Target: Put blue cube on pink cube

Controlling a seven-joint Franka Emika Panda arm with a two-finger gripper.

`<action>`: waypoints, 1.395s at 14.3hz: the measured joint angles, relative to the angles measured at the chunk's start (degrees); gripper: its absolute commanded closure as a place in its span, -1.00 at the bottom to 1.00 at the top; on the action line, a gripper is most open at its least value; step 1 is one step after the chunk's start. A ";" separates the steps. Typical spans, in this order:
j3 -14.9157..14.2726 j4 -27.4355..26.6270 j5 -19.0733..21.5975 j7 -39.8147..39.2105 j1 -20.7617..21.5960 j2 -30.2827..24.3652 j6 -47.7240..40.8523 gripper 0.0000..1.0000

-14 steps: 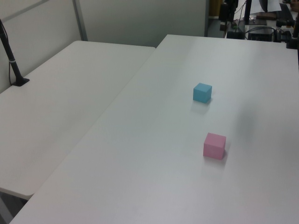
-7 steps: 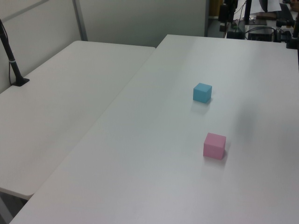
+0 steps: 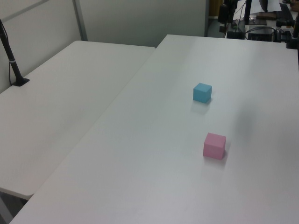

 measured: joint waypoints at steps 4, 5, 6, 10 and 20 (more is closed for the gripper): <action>0.16 -0.01 0.00 0.20 0.18 0.66 0.00 -1.00; 0.15 -0.01 -0.14 0.24 0.17 0.88 0.00 -1.00; 0.15 -0.07 -0.23 0.28 0.15 0.99 0.00 -1.00; 0.11 -1.45 -0.25 0.48 -0.06 1.61 0.00 -1.00; -0.06 -11.29 -0.25 7.12 -0.27 3.97 16.82 -1.00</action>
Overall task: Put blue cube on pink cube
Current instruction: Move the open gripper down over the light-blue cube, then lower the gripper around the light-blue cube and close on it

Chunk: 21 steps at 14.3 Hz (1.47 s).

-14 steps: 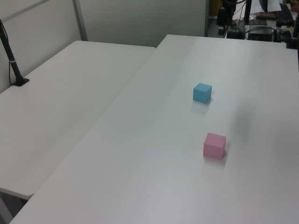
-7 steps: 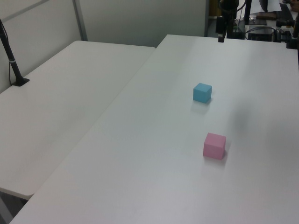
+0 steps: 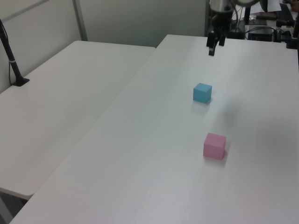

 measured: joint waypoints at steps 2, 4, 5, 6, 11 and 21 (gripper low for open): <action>-0.01 -0.63 0.00 0.00 0.00 1.86 2.58 -0.99; -0.01 -0.71 0.00 0.29 -0.01 4.70 5.56 -0.99; -0.01 -0.71 0.00 1.17 -0.01 5.74 7.04 -0.99; -0.01 -0.71 -0.02 2.13 0.00 6.75 8.71 -0.99; 0.13 -0.73 -3.18 4.37 0.44 11.85 10.50 -0.99; 0.27 -0.67 -8.28 5.91 0.99 16.46 10.67 -0.99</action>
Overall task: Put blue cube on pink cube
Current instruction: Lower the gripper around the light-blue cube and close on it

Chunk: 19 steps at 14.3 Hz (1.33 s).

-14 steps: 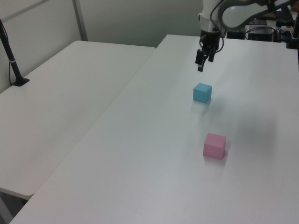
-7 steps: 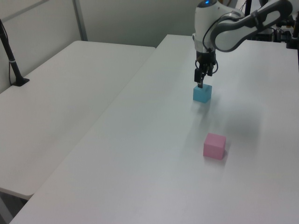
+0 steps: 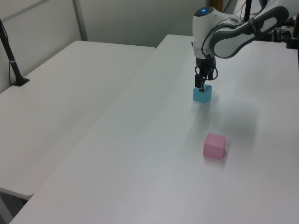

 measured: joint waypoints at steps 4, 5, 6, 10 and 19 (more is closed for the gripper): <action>0.09 0.01 -0.08 0.44 0.05 0.71 0.00 -0.99; 0.11 0.09 -0.11 0.62 0.09 0.73 0.00 -0.99; 0.12 0.41 -0.11 0.69 0.11 0.61 0.00 -0.99; 0.78 0.67 -0.11 2.43 0.14 0.22 0.00 -0.98; 0.95 0.33 -0.12 2.99 0.17 1.27 0.00 -0.84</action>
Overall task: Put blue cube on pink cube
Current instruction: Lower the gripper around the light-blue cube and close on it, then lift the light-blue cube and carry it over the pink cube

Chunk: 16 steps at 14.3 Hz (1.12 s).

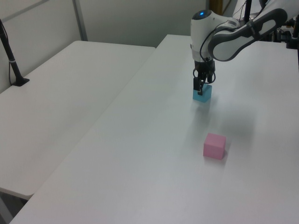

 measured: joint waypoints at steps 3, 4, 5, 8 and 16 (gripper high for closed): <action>0.00 0.00 -0.01 0.00 0.00 0.73 0.09 -0.14; 0.00 0.00 -0.01 0.00 0.00 0.79 0.13 -0.02; 0.00 0.03 -0.01 0.00 0.00 0.78 0.15 0.08; 0.04 0.38 -0.01 0.01 0.02 0.29 0.16 0.09; 3.00 1.55 1.73 0.02 0.07 -12.73 -9.57 0.08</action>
